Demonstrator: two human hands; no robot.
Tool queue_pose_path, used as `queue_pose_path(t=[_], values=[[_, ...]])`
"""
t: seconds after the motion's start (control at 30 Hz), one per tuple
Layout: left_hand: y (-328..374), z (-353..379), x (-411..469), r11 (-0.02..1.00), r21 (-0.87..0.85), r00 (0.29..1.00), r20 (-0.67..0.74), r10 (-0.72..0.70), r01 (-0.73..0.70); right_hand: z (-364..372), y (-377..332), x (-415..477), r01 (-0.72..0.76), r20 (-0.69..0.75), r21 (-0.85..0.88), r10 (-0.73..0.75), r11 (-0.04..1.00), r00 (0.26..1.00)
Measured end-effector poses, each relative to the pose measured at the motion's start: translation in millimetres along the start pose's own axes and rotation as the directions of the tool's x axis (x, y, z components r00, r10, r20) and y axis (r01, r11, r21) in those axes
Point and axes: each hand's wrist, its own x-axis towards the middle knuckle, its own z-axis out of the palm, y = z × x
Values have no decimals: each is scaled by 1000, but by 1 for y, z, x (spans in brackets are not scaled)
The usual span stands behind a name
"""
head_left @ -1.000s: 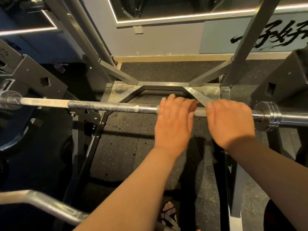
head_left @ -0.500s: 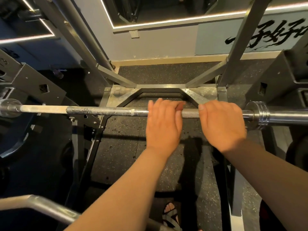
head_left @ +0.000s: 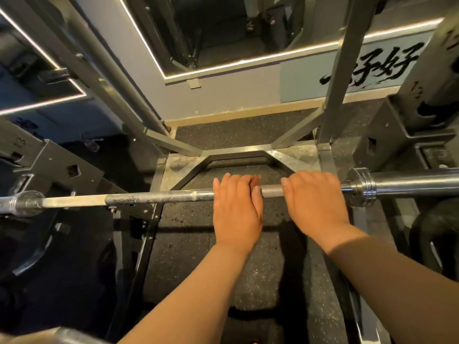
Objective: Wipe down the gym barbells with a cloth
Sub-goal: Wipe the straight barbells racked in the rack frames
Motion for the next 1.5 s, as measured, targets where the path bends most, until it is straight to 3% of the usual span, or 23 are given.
queue_pose_path(t=[0.13,0.2,0.3,0.37,0.43,0.5,0.6,0.67,0.8,0.87,0.97,1.1,1.2,1.27,1.33,1.4,1.47,1.5], values=[[17,12,5,983,-37,978,-97,-185,182,1,-2,0,-12,13,-63,13,998,1000],[35,19,4,991,-35,992,-8,-126,125,-2,-4,-1,-6,37,-138,11,990,999],[26,7,3,990,-61,977,163,135,-127,-5,-6,-1,5,89,-161,9,987,996],[2,-5,7,970,-58,957,160,243,-237,-3,-5,-1,-49,53,-96,54,994,997],[-21,-13,10,979,-14,973,106,206,-206,0,-6,-2,-82,24,-28,83,996,996],[-26,-14,9,997,34,997,48,66,-67,1,-8,-2,-87,16,4,87,996,996],[-1,-1,2,999,-7,998,33,-52,52,2,-11,-2,-117,1,-39,117,992,993],[12,5,-2,998,-46,994,102,44,-39,2,-13,-1,-131,17,-76,132,988,991],[-13,-11,8,948,-68,922,219,319,-312,1,-11,1,-147,52,12,146,989,988],[-32,-21,13,946,-81,920,217,325,-315,3,-12,-2,-179,33,49,177,983,984],[-43,-26,13,974,-63,955,190,226,-217,3,-17,-5,-210,47,88,206,974,977],[-13,-16,2,991,-101,981,166,100,-84,9,-18,-2,-235,56,91,230,968,972],[-12,-14,5,959,-112,936,212,281,-262,1,-24,-3,-284,77,210,273,936,959],[-30,-22,14,934,-93,906,227,358,-345,-2,-44,-12,-204,33,343,205,917,978],[-44,-30,18,935,-206,917,220,331,-288,5,-76,-26,-60,25,429,55,901,998],[-54,-34,18,902,-430,947,271,171,-40,17,-106,-36,-36,84,438,-2,898,996],[-60,-32,16,820,-545,934,356,34,177,26,-119,-37,-77,114,320,42,944,993],[-62,-32,15,813,-549,933,358,20,194,27,-120,-35,-86,112,217,63,972,992]])
